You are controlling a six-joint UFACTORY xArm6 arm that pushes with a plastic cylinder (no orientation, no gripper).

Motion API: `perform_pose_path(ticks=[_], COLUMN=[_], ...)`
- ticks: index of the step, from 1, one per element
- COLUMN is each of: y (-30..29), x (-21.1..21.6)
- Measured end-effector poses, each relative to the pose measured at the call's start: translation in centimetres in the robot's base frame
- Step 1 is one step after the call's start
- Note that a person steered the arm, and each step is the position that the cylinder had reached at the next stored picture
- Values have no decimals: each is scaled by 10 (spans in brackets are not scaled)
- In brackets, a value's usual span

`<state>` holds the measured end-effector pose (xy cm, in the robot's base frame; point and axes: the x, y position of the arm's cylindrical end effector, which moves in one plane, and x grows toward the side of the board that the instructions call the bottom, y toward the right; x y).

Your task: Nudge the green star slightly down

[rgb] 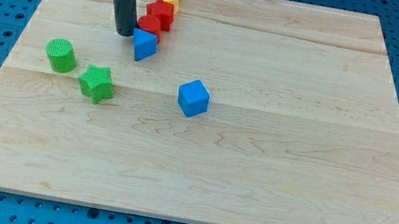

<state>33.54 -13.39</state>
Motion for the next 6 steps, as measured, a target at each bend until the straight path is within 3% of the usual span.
perform_pose_path(ticks=[2, 4, 6], y=[5, -29, -15], x=[-1, 9, 85])
